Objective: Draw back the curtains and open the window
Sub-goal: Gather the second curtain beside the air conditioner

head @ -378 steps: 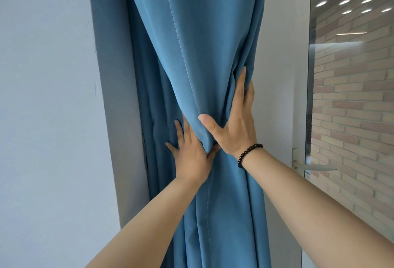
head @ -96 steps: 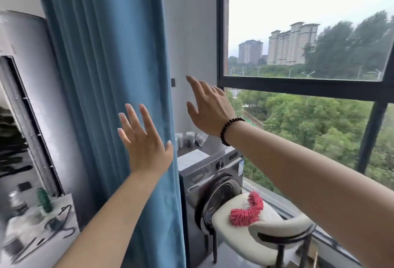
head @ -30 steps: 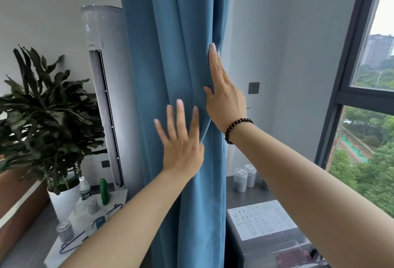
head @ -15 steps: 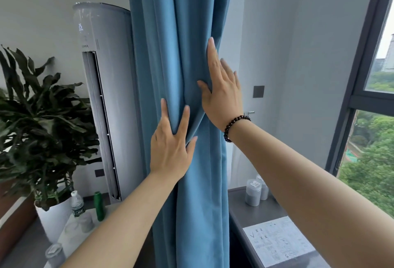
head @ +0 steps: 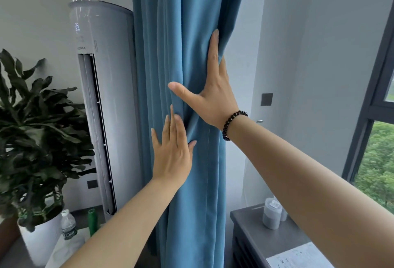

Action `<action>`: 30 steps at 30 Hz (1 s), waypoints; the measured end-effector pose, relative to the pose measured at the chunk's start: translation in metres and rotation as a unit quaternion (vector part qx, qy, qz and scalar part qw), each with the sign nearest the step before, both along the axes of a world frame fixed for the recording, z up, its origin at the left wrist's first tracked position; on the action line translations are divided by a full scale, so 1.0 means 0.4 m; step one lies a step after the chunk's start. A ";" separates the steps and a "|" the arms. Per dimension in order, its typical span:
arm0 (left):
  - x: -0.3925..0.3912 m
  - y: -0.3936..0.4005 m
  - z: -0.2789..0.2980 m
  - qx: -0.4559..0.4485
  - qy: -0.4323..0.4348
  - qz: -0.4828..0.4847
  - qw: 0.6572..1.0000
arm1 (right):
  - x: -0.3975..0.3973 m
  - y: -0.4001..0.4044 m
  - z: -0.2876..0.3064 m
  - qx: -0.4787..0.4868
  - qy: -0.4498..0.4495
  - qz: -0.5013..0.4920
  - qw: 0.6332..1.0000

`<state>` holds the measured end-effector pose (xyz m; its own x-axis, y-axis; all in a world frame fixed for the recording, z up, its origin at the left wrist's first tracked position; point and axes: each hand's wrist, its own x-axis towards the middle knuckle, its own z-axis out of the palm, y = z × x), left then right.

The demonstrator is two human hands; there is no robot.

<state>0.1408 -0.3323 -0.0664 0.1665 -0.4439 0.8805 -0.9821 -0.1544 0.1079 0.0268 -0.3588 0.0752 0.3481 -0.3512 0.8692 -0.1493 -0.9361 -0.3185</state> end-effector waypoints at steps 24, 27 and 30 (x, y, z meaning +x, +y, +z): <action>0.283 -0.138 -0.023 0.068 -0.003 -0.055 0.996 | 0.309 -0.199 0.026 -0.051 -0.039 -0.125 0.990; 0.309 -0.149 -0.029 0.075 0.004 -0.050 0.996 | 0.350 -0.211 0.033 -0.058 -0.045 -0.124 0.990; 0.326 -0.154 -0.034 0.085 0.007 -0.051 0.995 | 0.381 -0.224 0.038 -0.062 -0.026 -0.142 0.988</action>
<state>0.2712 -0.3937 -0.0799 0.1243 -0.6014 0.7892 -0.9922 -0.0704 0.1025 0.1791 -0.4484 0.0903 0.2049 -0.3191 0.9253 -0.3988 -0.8906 -0.2188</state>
